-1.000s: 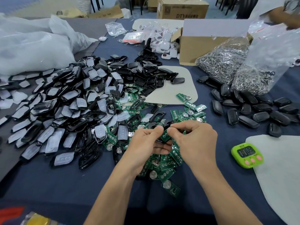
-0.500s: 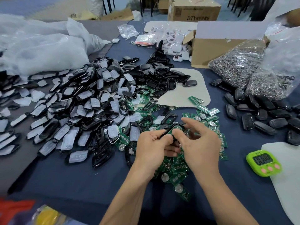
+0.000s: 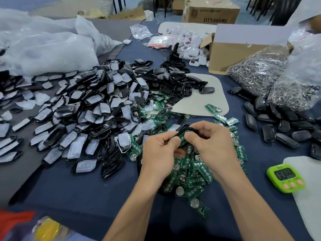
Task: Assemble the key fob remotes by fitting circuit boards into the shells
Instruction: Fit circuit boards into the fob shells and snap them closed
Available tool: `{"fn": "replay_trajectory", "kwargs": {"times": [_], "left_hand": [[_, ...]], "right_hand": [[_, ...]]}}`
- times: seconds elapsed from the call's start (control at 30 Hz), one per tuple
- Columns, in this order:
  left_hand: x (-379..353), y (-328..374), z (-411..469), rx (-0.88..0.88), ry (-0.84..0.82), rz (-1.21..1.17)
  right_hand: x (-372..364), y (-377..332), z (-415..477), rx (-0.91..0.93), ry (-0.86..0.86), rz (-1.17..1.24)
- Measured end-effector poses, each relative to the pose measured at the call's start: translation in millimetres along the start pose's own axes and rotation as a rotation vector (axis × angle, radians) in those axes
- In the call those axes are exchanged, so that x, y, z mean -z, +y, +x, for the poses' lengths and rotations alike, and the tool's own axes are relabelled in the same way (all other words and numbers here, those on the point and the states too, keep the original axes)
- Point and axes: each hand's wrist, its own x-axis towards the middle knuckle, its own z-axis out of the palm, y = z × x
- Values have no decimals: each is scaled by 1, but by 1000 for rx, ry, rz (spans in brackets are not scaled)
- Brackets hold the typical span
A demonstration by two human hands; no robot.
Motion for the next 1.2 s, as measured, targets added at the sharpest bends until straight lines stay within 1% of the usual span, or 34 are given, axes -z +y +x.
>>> {"fn": "replay_trajectory", "kwargs": {"times": [0.13,0.23,0.3,0.37,0.47,0.53,0.6,0.63,0.7,0.77,0.8,0.87,0.97,1.07,1.2], "left_hand": [[1,-1,-1,-28,33,87],[12,4,1,-97,-64,201],[21,6,6,-81,-117,208],[25,6,10,-40,-88,175],[27,4,10,-40,1,218],[35,1,10,-67,0,304],[44,0,9,-113,-10,470],[48,0,9,-132,10,535],[56,-2,12,-152,66,558],[67,-3,17,-118,144,491],[74,-3,19,-92,203,439],[93,-4,23,-22,362,260],[121,-8,27,76,554,31],[145,-7,30,101,649,-195],[165,-8,27,59,764,-224]], "right_hand": [[2,-5,0,-9,-112,-22],[3,-6,1,-31,-116,-65],[0,-8,2,-39,-148,-72],[-4,-10,3,-31,-206,-80],[-12,-14,9,-18,-235,-133],[-17,-16,14,-44,-248,-168],[-23,-18,19,-31,-312,-288],[-27,-21,22,-11,-350,-342],[-37,-30,29,9,-426,-349],[-52,-37,36,8,-471,-262],[-61,-39,41,16,-458,-231],[-85,-41,51,63,-402,-241],[-129,-49,66,151,-409,-355],[-175,-62,76,244,-477,-477],[-236,-75,82,426,-591,-634]]}}
